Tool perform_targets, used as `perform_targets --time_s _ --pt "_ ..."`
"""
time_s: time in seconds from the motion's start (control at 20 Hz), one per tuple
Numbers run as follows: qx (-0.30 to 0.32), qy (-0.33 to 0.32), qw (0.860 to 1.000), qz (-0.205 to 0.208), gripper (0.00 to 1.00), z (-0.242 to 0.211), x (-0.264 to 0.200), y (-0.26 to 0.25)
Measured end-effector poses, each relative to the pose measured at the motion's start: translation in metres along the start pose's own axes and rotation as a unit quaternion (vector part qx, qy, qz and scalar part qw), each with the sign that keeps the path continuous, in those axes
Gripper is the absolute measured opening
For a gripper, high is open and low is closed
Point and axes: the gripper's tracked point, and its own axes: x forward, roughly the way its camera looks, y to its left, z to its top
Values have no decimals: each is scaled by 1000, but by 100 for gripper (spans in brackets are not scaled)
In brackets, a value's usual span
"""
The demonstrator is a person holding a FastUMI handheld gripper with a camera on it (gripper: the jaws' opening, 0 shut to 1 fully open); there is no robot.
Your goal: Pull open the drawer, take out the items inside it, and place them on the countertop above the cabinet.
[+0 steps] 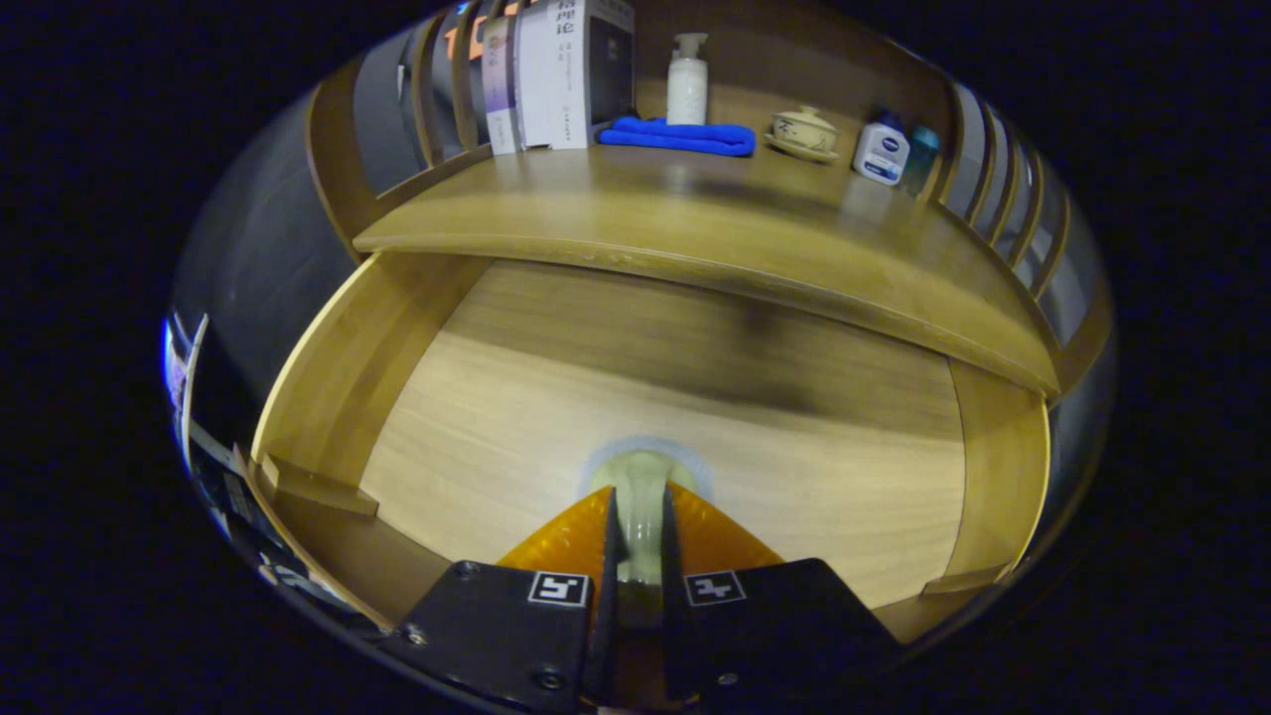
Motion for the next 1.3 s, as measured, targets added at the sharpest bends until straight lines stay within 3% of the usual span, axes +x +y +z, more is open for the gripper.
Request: perform_targets --time_s 0.2,0.75,1.3 --pt "-1 -28 1000 2 18 10 -3 -3" --pt "-48 -62 997 -18 18 37 -47 -11" --pt "-42 -83 996 -15 18 73 -90 -23"
